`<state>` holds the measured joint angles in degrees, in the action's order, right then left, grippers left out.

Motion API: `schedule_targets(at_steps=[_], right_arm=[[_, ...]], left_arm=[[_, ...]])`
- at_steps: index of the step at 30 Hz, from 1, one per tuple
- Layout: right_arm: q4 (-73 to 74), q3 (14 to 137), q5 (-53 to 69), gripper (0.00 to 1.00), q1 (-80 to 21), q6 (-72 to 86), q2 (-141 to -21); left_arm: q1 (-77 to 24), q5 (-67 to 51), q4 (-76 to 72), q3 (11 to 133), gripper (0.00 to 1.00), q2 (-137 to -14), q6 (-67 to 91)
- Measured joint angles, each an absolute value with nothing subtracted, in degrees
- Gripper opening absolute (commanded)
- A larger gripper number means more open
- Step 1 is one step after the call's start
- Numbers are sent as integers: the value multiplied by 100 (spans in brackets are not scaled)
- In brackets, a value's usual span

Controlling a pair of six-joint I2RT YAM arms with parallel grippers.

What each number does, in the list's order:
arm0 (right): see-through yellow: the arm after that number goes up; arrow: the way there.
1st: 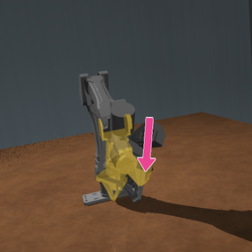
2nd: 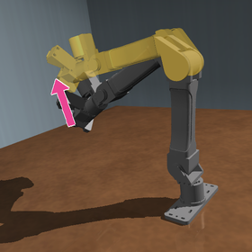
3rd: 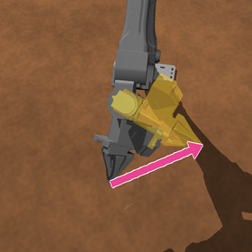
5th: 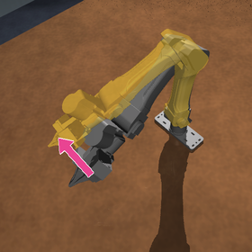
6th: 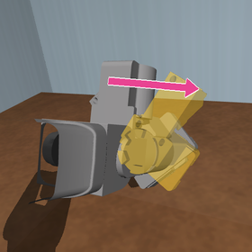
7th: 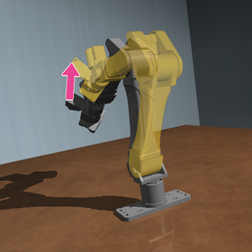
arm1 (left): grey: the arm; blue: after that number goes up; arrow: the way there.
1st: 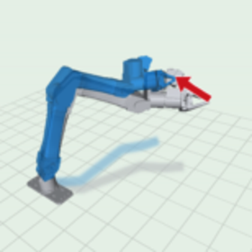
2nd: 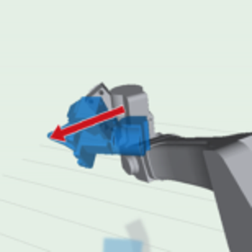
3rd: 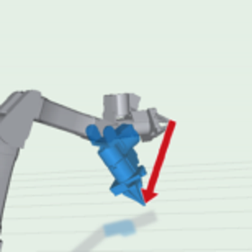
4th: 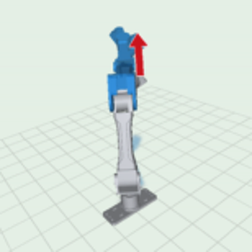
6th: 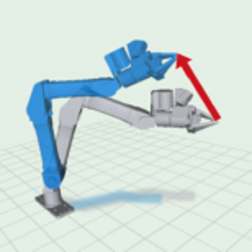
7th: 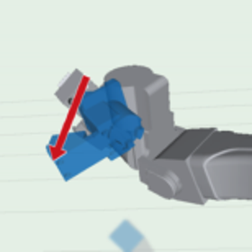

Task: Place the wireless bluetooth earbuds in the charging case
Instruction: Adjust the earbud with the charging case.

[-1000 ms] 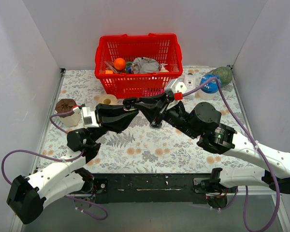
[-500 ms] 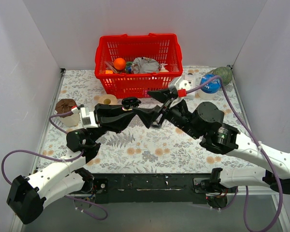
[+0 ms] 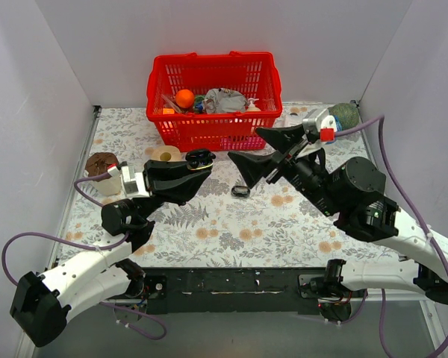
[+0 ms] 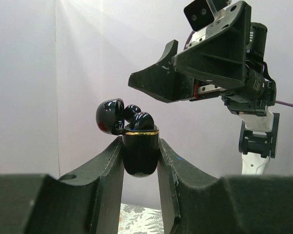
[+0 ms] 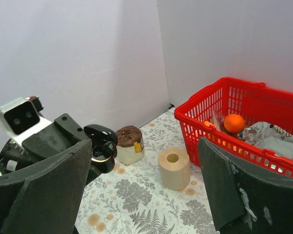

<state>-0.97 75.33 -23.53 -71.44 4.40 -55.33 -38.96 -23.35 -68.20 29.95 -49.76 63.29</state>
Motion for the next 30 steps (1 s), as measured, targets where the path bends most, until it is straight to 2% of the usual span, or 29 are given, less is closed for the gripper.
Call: schedule_targets(at_steps=[13, 30], right_arm=[[797, 8093, -3059, 95, -7144, 449, -6414], [825, 8097, -2926, 91, -7144, 454, -6396]], left_arm=[[-3896, -2517, -6906, 2993, 0, -4842, 6453], [-3896, -2547, -6716, 2993, 0, -4751, 6340]])
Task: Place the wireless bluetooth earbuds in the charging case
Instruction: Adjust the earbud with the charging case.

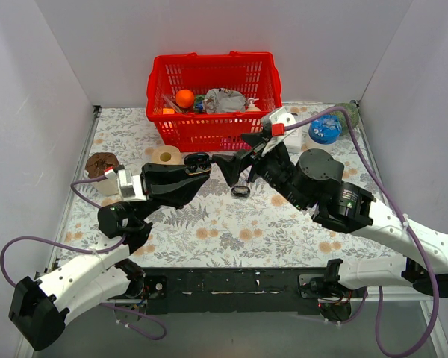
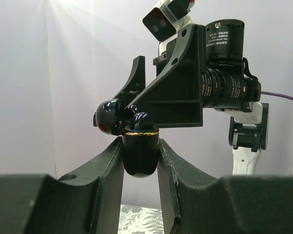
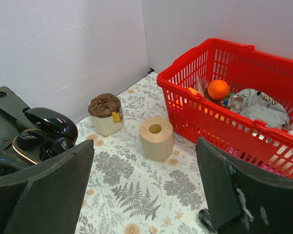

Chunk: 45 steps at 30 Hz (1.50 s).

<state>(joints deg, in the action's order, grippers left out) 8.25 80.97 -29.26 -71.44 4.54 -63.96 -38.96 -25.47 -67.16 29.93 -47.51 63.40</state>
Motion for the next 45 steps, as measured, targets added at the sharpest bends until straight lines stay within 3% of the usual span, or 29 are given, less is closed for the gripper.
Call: schedule_targets(at_steps=[45], right_arm=[[897, 8077, -2589, 90, -7269, 626, -6224]], left_arm=[[-3898, -2206, -6593, 3061, 0, -5170, 6093]])
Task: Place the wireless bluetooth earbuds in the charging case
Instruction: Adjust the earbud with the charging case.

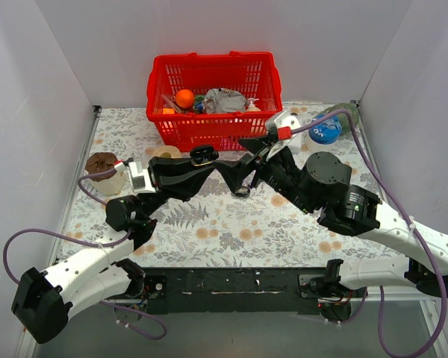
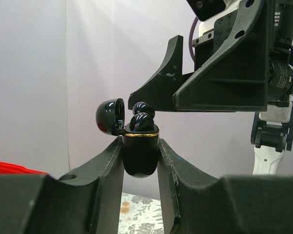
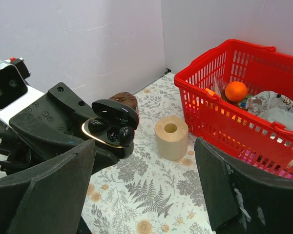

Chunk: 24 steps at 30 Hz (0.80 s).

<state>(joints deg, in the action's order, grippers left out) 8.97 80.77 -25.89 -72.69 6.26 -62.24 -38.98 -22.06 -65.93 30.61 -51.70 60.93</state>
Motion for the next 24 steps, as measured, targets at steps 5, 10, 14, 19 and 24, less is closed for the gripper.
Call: schedule_targets(at_steps=[5, 10, 14, 19, 24], right_arm=[[904, 8077, -2840, 87, -7273, 552, -6165], [904, 8077, -3135, 86, -7275, 478, -5959], [908, 8077, -3199, 86, -7275, 449, -5909], [985, 8079, -3179, 86, -7275, 451, -6101], [1070, 8079, -3157, 86, -7271, 451, -6320]], left_arm=[[-3898, -2213, -6580, 3061, 0, -5098, 6097], [-3898, -2311, -6595, 3059, 0, -5057, 6156], [-3898, -2364, -6604, 3059, 0, -5057, 6204], [-3898, -2429, -6639, 3059, 0, -5057, 6270], [-3898, -2451, -6685, 3059, 0, -5043, 6292]])
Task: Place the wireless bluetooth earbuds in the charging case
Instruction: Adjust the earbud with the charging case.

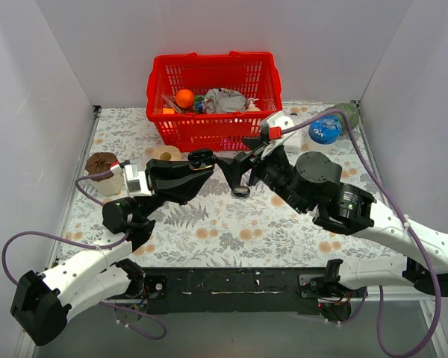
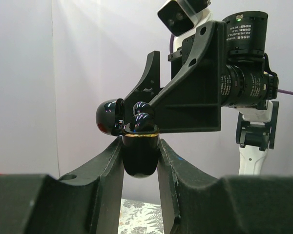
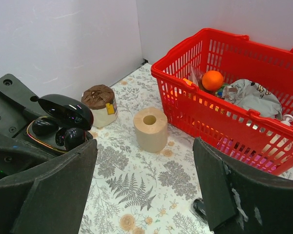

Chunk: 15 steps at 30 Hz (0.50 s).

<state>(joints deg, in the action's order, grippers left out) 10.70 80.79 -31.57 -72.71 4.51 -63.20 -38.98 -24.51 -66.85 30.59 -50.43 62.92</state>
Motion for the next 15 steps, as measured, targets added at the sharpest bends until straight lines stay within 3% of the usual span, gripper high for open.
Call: schedule_targets(at_steps=[15], right_arm=[[1208, 8117, -3264, 88, -7275, 517, -6305]], left_arm=[[-3898, -2445, -6678, 3059, 0, -5009, 6289]])
